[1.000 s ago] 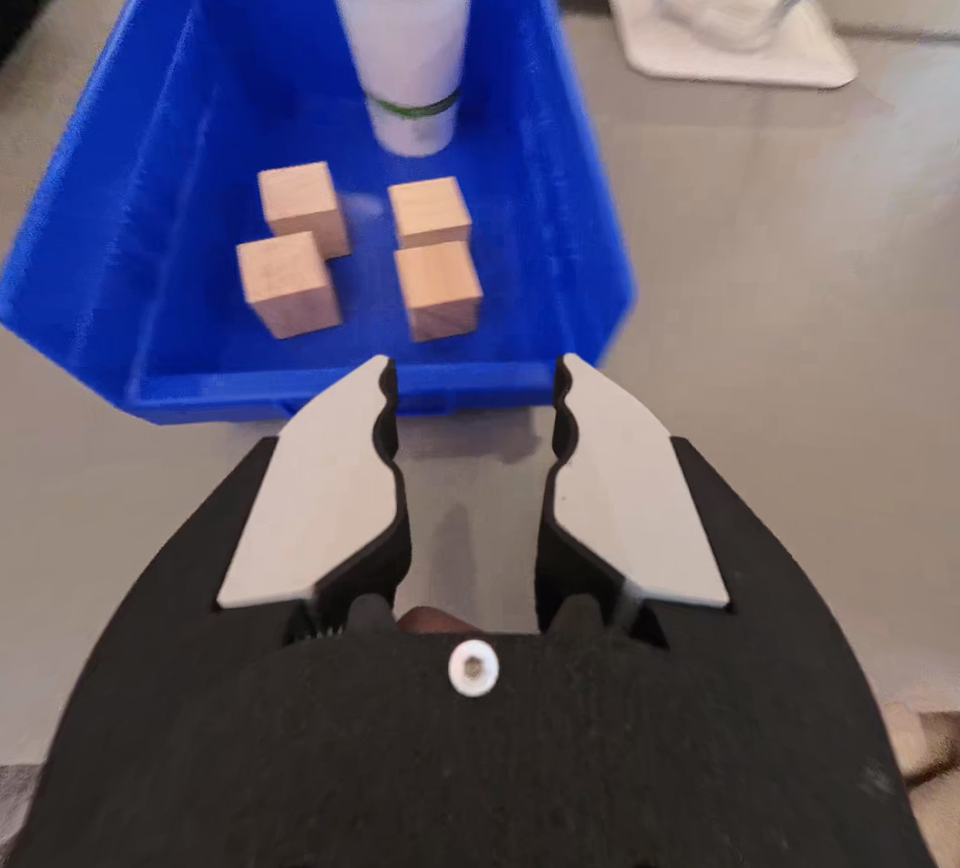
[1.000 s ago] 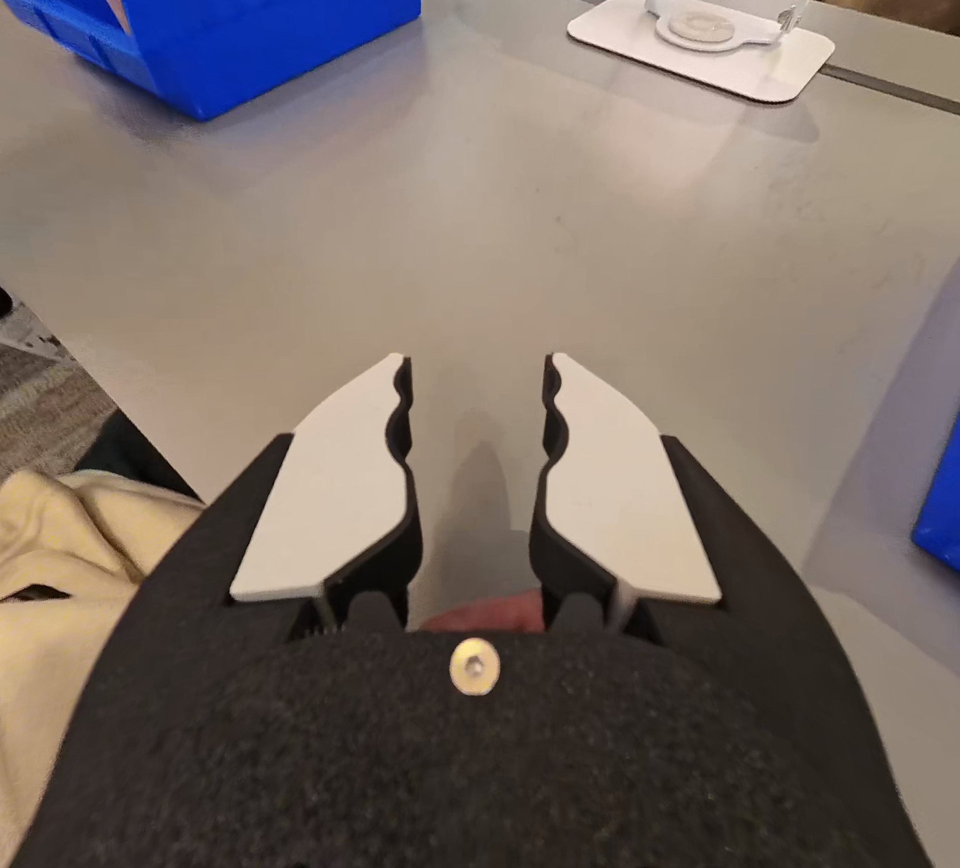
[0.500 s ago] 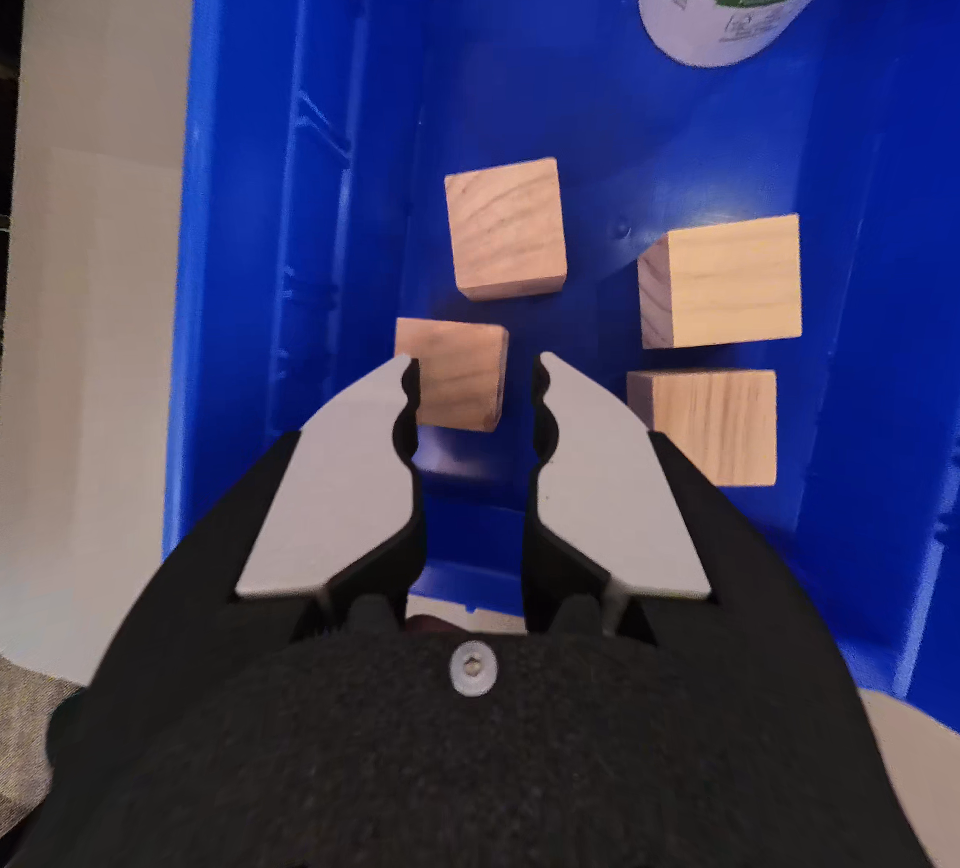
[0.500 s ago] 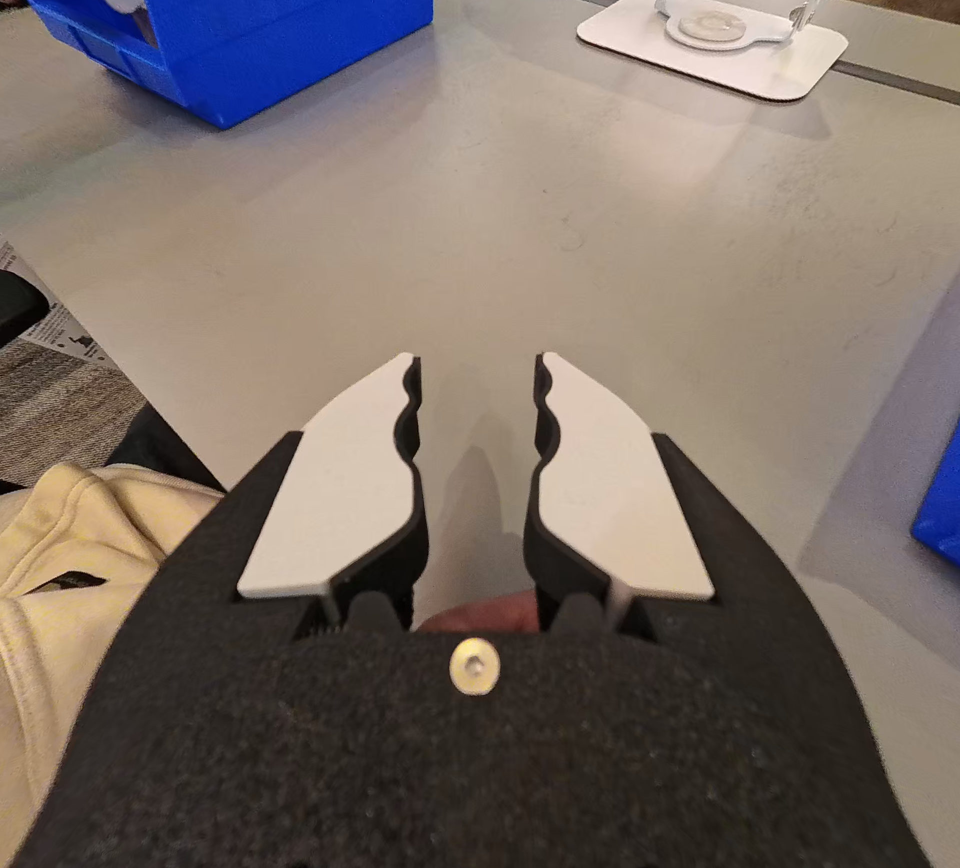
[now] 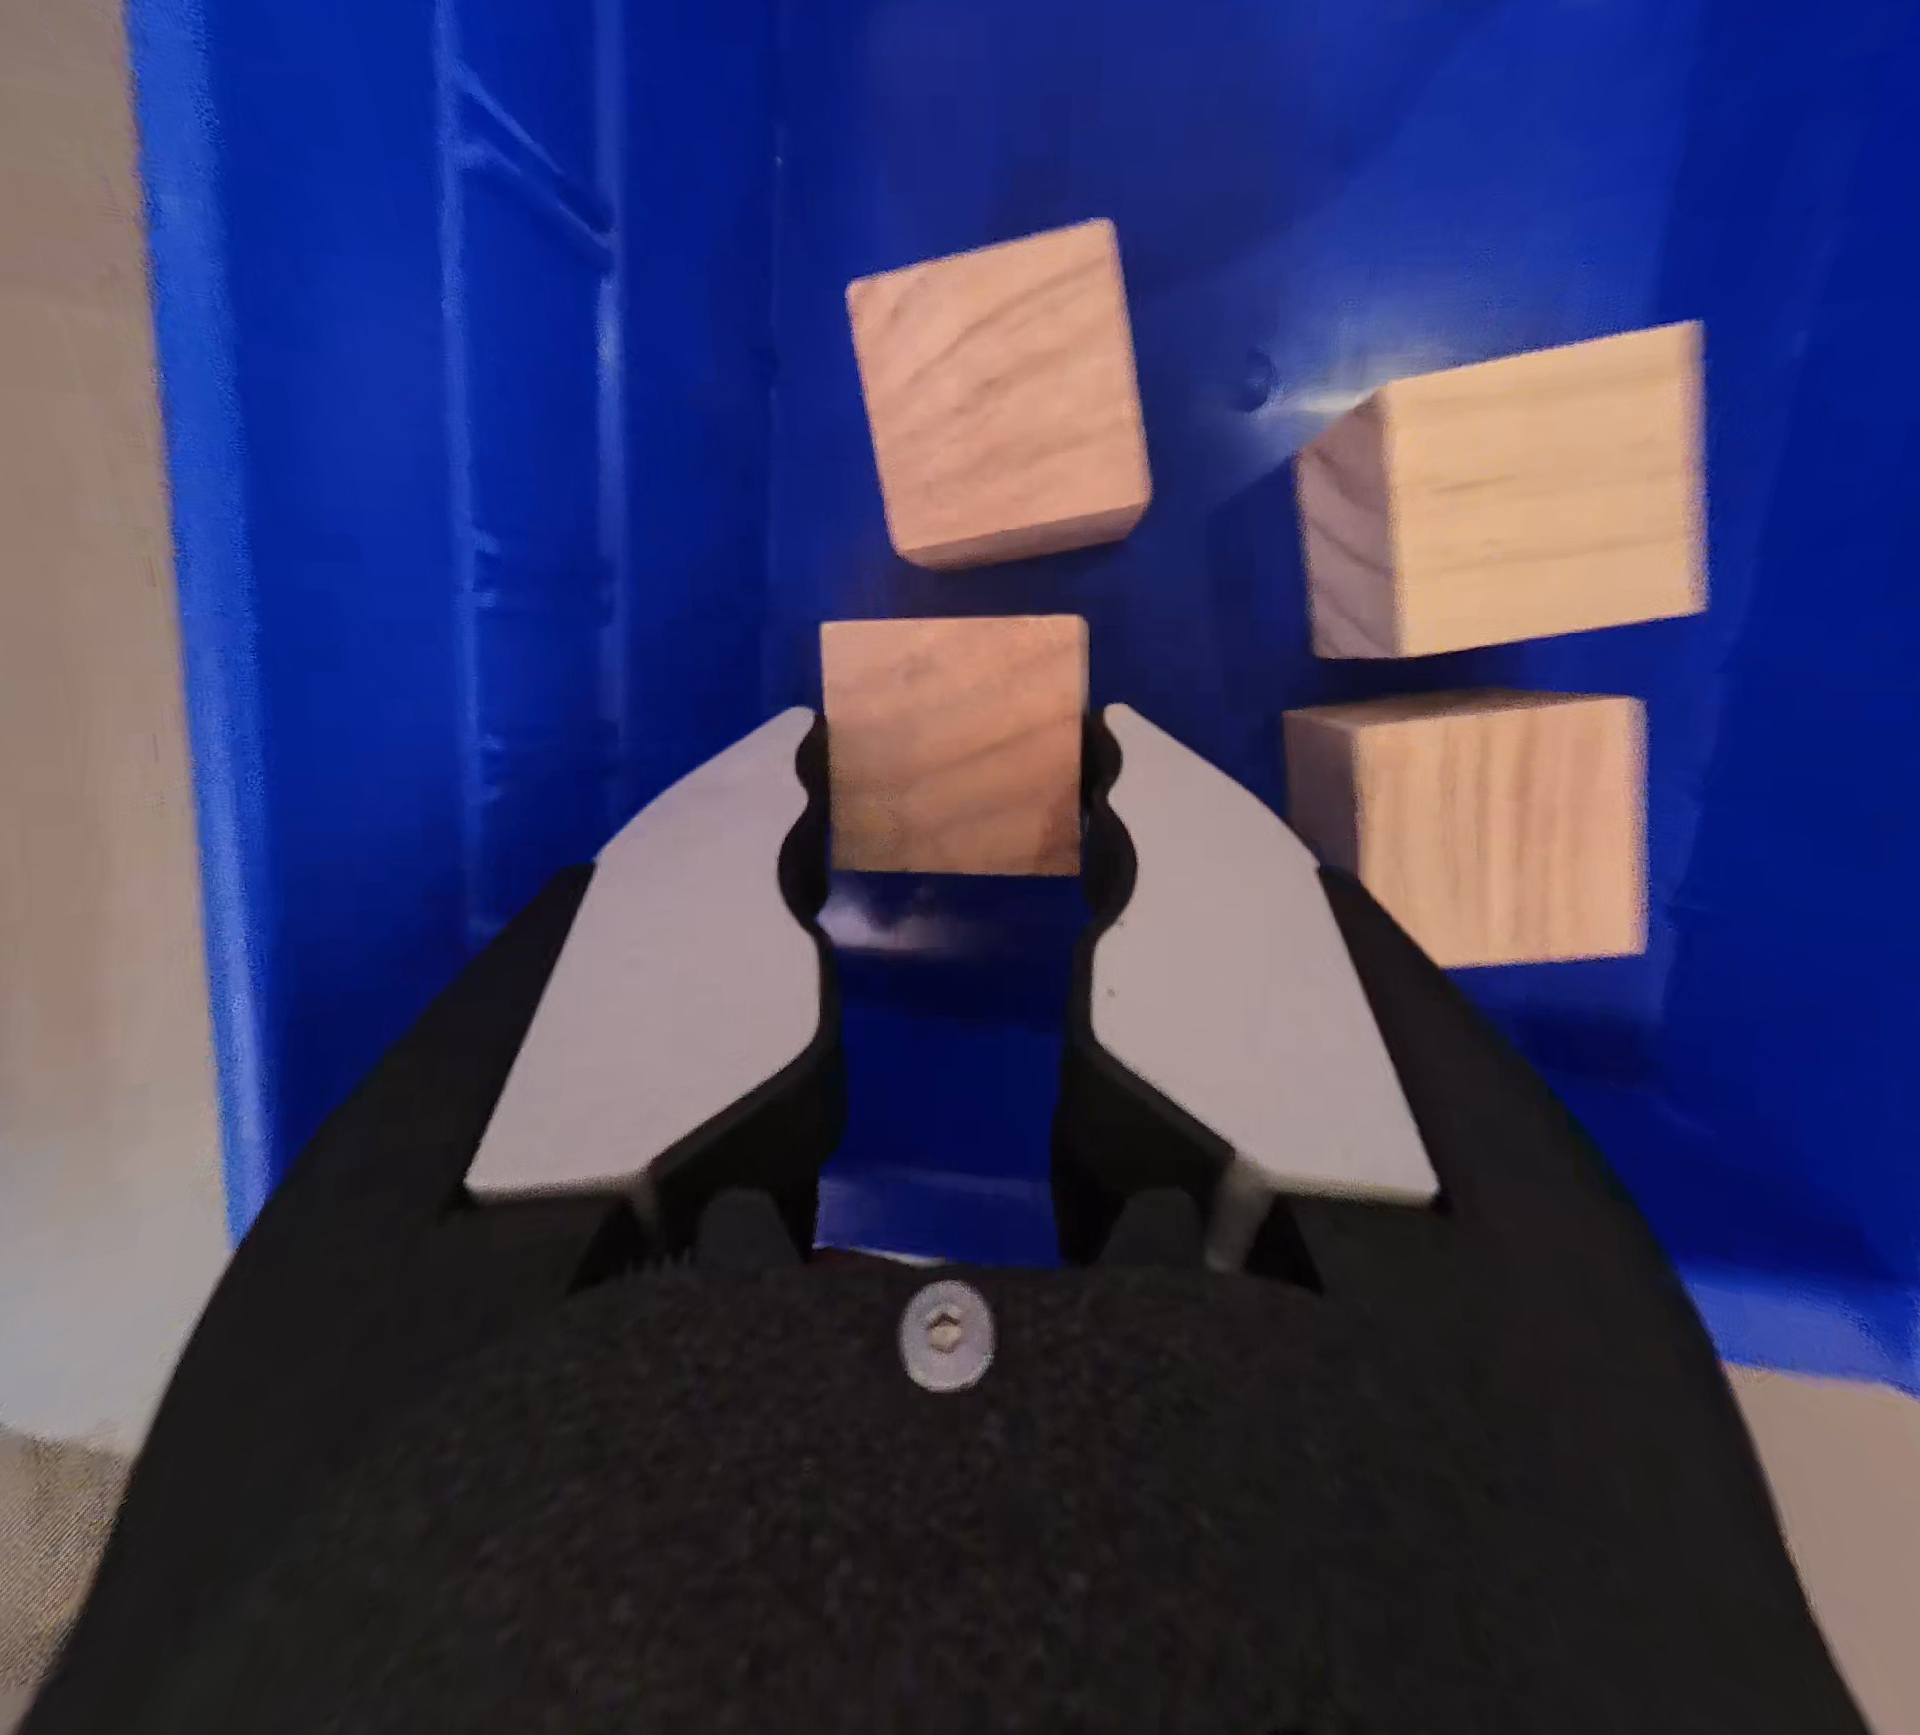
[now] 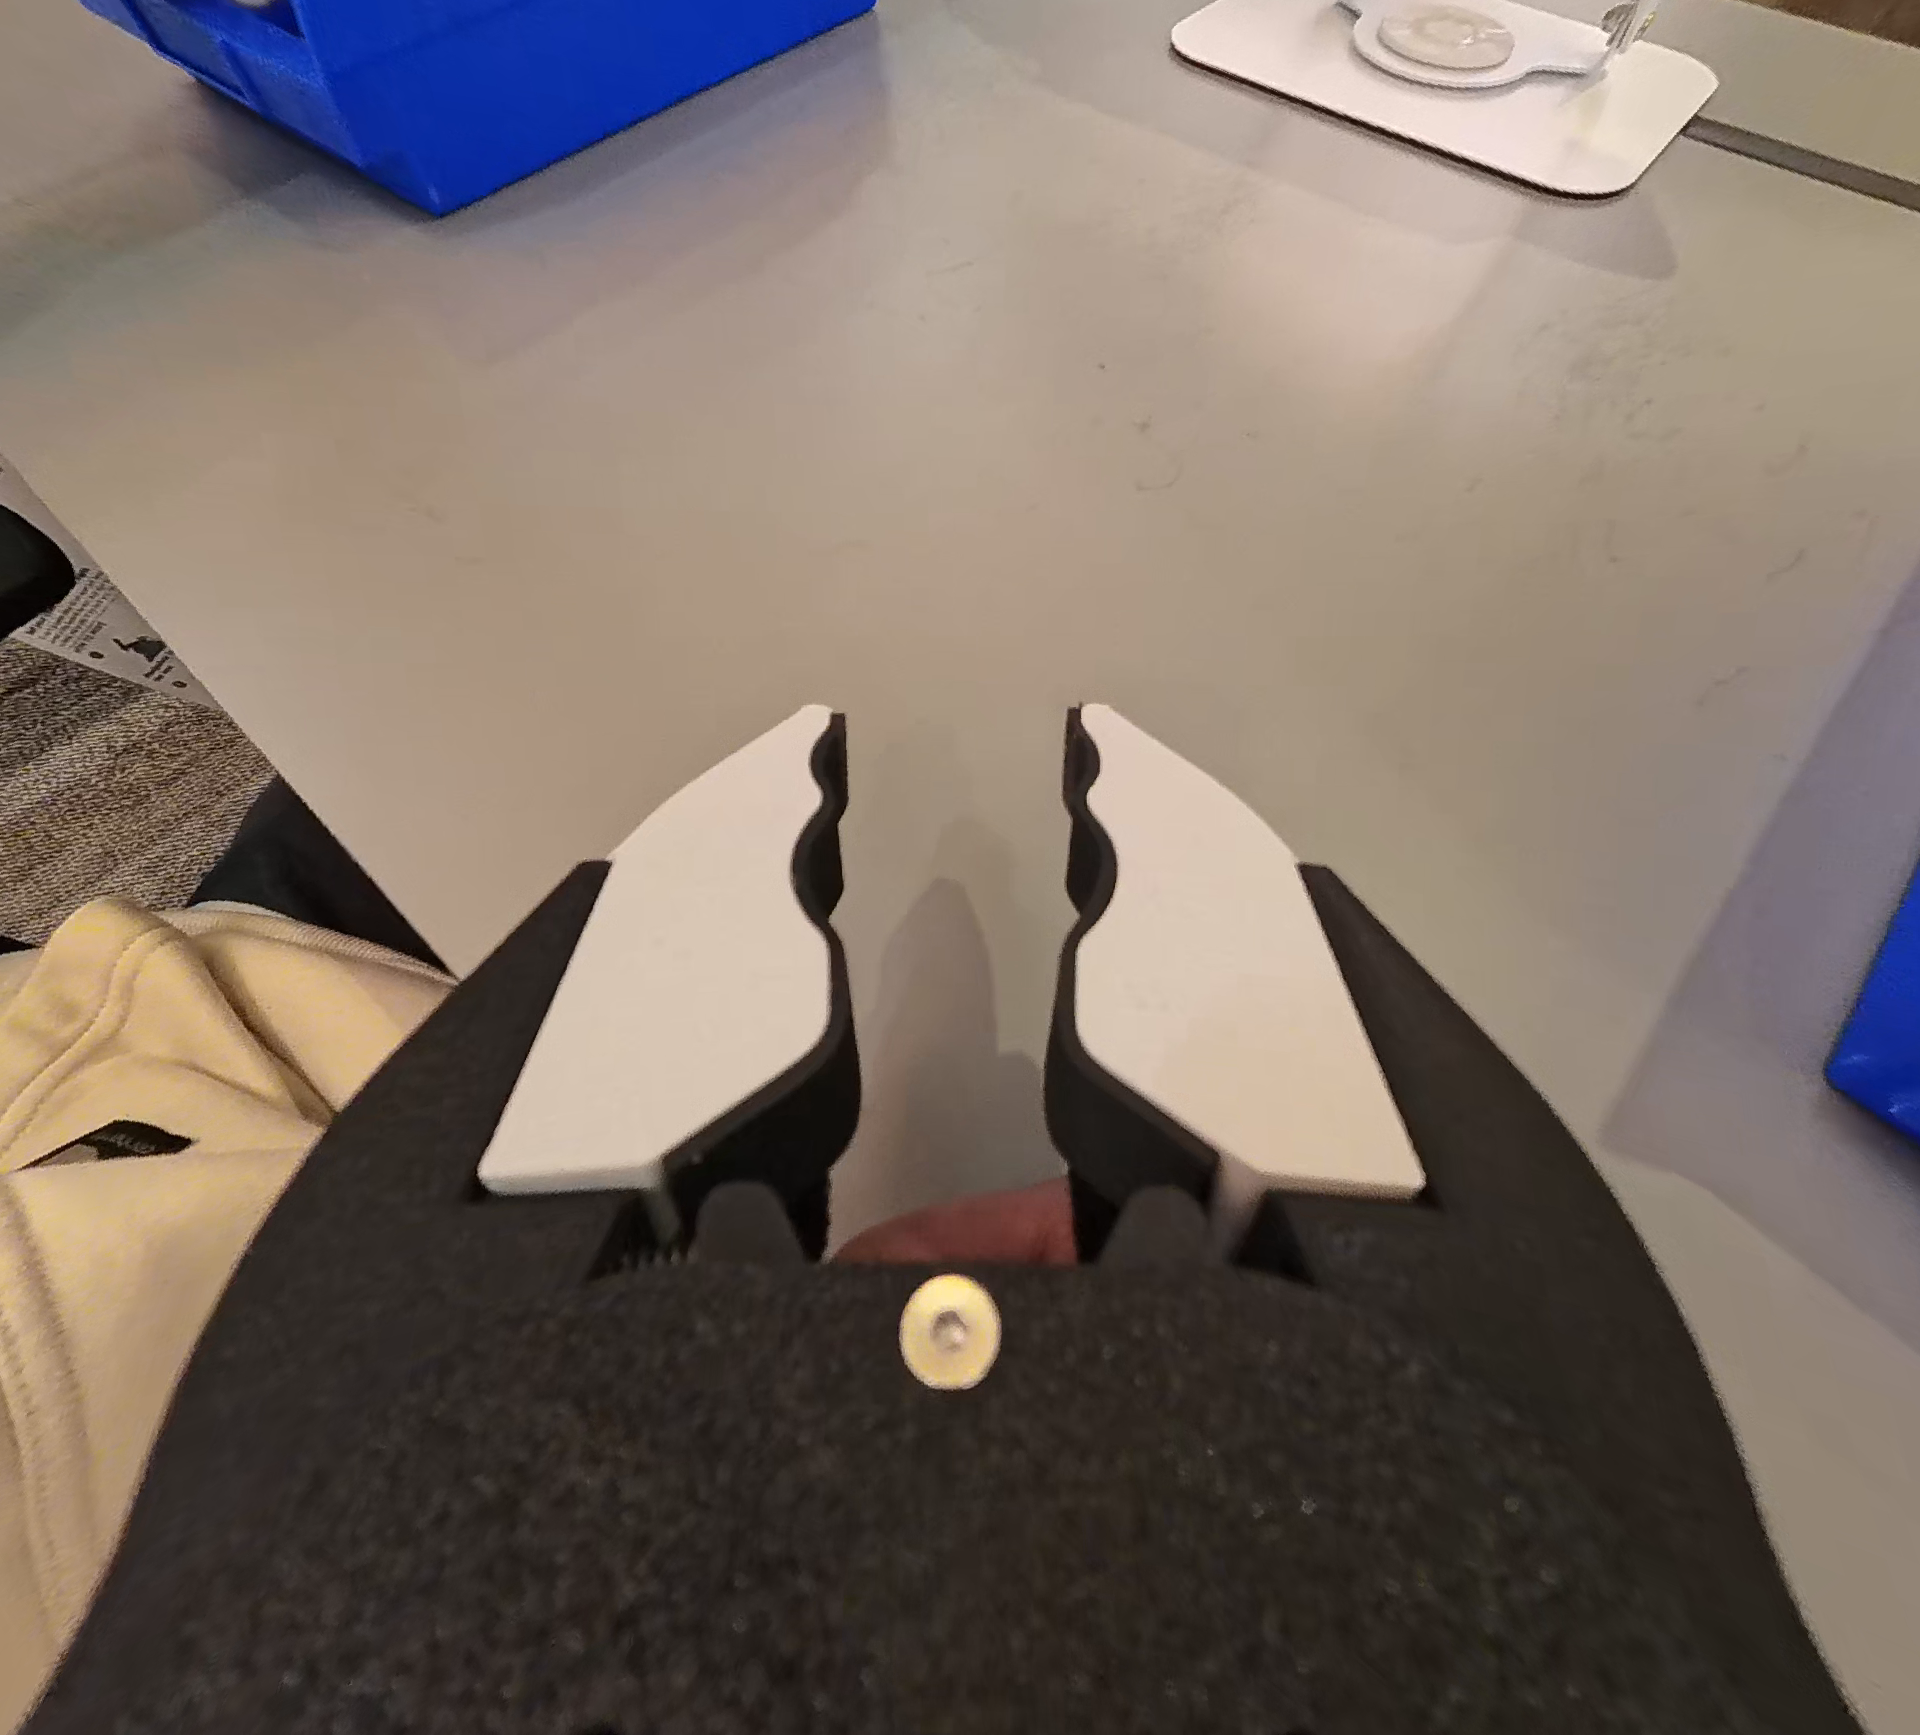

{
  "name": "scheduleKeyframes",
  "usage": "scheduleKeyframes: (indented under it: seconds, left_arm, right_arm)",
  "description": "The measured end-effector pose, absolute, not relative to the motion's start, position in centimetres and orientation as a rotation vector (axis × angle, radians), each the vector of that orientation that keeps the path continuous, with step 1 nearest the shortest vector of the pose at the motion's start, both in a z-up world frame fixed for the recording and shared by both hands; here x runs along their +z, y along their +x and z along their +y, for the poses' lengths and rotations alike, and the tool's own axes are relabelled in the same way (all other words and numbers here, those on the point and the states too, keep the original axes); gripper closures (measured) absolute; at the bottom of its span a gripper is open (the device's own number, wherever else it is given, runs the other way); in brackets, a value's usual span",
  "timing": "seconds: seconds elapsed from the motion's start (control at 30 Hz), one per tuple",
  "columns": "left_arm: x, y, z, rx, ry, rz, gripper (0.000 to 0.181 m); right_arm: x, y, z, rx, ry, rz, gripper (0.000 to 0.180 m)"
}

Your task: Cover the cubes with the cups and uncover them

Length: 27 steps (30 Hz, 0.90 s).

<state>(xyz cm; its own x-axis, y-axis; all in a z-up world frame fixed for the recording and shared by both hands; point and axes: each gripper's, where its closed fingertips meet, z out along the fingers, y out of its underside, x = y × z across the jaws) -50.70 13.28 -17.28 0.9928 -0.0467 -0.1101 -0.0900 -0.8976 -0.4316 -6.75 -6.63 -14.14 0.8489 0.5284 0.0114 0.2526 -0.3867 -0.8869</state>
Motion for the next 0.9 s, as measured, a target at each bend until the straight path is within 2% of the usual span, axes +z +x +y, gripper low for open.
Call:
scheduleKeyframes:
  seconds: [0.13,0.23,0.33,0.43,0.53,0.7,0.9]
  left_arm:
    - [-11.3,-47.8,13.1,0.046,-2.499,0.290,0.134]
    - [-5.2,-40.3,11.8,-0.094,-2.243,0.695,0.135]
    - [-3.2,-31.1,8.8,-0.248,-2.028,1.139,0.134]
    - [-6.4,-27.7,10.4,-0.150,-2.216,1.151,0.134]
    - [-11.1,-28.9,13.0,0.080,-2.490,0.828,0.134]
    - [-17.4,-29.2,12.7,0.170,-2.648,0.702,0.134]
    - [-18.3,-29.3,13.5,0.157,-2.659,0.544,0.134]
  right_arm:
    - [-14.0,-6.3,-6.5,0.343,-1.986,-0.560,0.141]
    - [-13.7,-5.9,-6.4,0.330,-1.975,-0.553,0.142]
    - [-13.5,-5.7,-6.4,0.330,-1.971,-0.546,0.142]
    - [-13.7,-5.6,-6.3,0.318,-1.975,-0.549,0.143]
    - [-13.9,-5.6,-6.3,0.318,-1.982,-0.553,0.143]
    - [-14.3,-6.0,-6.5,0.318,-1.988,-0.580,0.143]
    - [-13.8,-5.8,-6.6,0.313,-1.973,-0.580,0.143]
